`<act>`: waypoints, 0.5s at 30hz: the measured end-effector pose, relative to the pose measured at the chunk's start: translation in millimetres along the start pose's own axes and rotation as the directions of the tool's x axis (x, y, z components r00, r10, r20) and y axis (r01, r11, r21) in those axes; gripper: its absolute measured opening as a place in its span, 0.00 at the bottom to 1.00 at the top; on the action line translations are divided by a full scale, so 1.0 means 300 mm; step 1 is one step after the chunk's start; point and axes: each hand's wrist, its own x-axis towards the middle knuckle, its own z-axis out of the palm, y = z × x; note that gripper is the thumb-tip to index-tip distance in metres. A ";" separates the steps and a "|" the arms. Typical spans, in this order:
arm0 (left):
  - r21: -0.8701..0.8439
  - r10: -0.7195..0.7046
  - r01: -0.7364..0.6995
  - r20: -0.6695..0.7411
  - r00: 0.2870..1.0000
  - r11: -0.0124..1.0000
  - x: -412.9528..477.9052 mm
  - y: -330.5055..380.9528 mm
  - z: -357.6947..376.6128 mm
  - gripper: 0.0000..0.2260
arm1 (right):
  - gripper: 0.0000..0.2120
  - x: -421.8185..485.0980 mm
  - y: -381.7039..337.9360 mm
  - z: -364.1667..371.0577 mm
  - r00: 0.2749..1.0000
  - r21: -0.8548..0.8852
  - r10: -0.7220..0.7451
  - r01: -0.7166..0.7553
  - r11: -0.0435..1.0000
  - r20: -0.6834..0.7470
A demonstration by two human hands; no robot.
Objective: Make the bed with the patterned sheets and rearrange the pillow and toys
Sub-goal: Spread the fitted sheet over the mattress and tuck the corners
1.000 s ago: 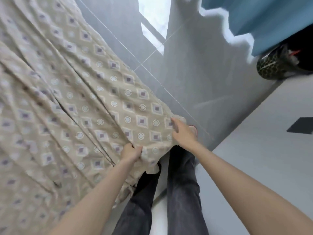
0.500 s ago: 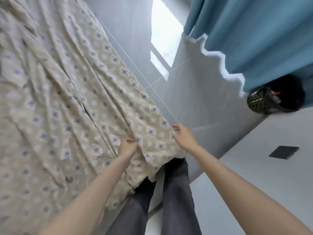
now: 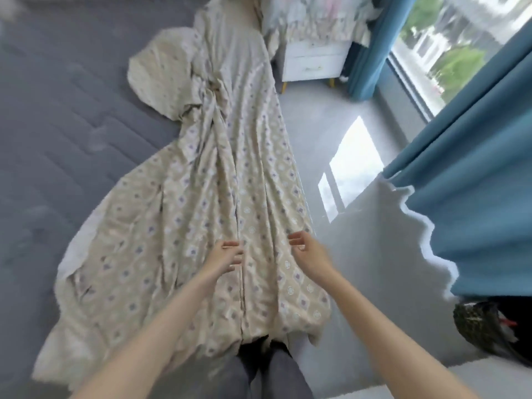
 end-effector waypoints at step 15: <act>-0.419 -0.216 0.029 -0.406 0.888 0.908 -0.288 -0.274 -0.569 0.01 | 0.16 -0.073 -0.407 0.378 0.813 -0.352 -0.215 0.452 0.820 0.541</act>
